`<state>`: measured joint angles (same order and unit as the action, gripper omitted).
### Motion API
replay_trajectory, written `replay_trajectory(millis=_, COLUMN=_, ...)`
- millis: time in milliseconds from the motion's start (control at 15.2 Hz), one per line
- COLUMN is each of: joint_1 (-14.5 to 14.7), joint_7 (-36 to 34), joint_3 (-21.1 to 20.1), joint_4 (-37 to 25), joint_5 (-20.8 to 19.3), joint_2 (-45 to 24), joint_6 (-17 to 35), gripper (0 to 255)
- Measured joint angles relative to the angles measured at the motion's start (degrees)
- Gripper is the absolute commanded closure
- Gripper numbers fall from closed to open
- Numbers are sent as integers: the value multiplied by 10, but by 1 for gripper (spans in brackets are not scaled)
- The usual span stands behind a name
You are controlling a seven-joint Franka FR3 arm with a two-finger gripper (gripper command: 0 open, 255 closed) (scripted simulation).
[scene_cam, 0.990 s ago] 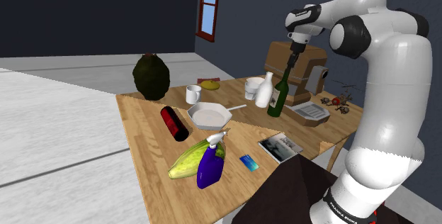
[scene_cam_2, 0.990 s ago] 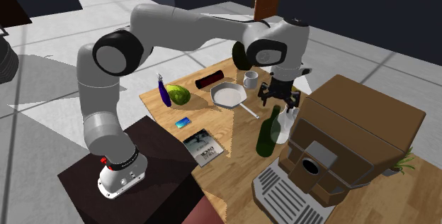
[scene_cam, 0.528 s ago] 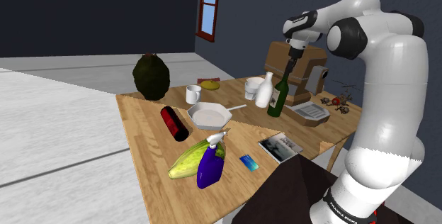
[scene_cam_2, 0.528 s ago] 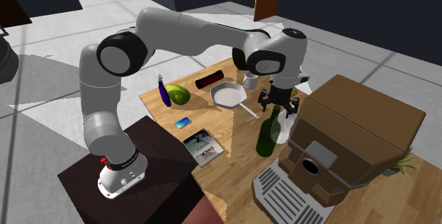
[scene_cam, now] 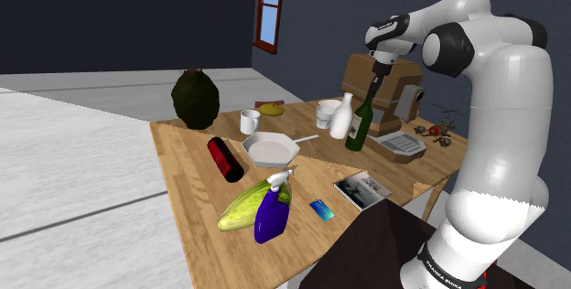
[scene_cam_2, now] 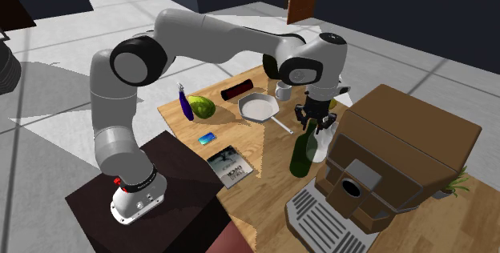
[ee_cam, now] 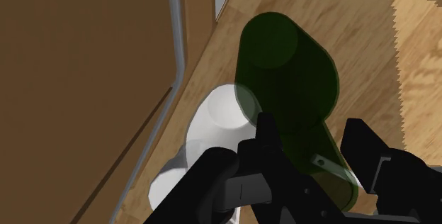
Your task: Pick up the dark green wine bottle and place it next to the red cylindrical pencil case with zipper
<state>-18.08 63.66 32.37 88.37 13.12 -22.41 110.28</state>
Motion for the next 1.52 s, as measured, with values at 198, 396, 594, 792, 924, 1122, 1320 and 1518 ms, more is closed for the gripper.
replay_trajectory(millis=198, joint_1=0, joint_7=0, joint_3=0, joint_4=0, joint_5=0, joint_2=0, joint_6=0, gripper=255)
replay_trajectory(millis=396, joint_1=0, joint_7=0, joint_3=0, joint_4=0, joint_5=0, joint_2=0, joint_6=0, gripper=255)
replay_trajectory(millis=594, joint_1=1, joint_7=-1, joint_3=0, joint_4=-1, joint_5=-1, joint_2=2, joint_6=-3, gripper=255)
replay_trajectory(millis=792, joint_1=0, joint_7=-3, joint_3=1, joint_4=-16, joint_5=-3, joint_2=4, joint_6=-20, gripper=255)
replay_trajectory(millis=924, joint_1=-2, joint_7=-4, joint_3=2, joint_4=-32, joint_5=-5, joint_2=5, joint_6=-36, gripper=255)
replay_trajectory(millis=1122, joint_1=-7, joint_7=-4, joint_3=3, joint_4=-61, joint_5=-3, joint_2=0, joint_6=-61, gripper=255)
replay_trajectory(millis=1320, joint_1=-8, joint_7=-7, joint_3=4, joint_4=-78, joint_5=-6, joint_2=5, joint_6=-82, gripper=255)
replay_trajectory(millis=1518, joint_1=-11, joint_7=-8, joint_3=5, joint_4=-105, joint_5=-5, joint_2=3, joint_6=-106, gripper=255)
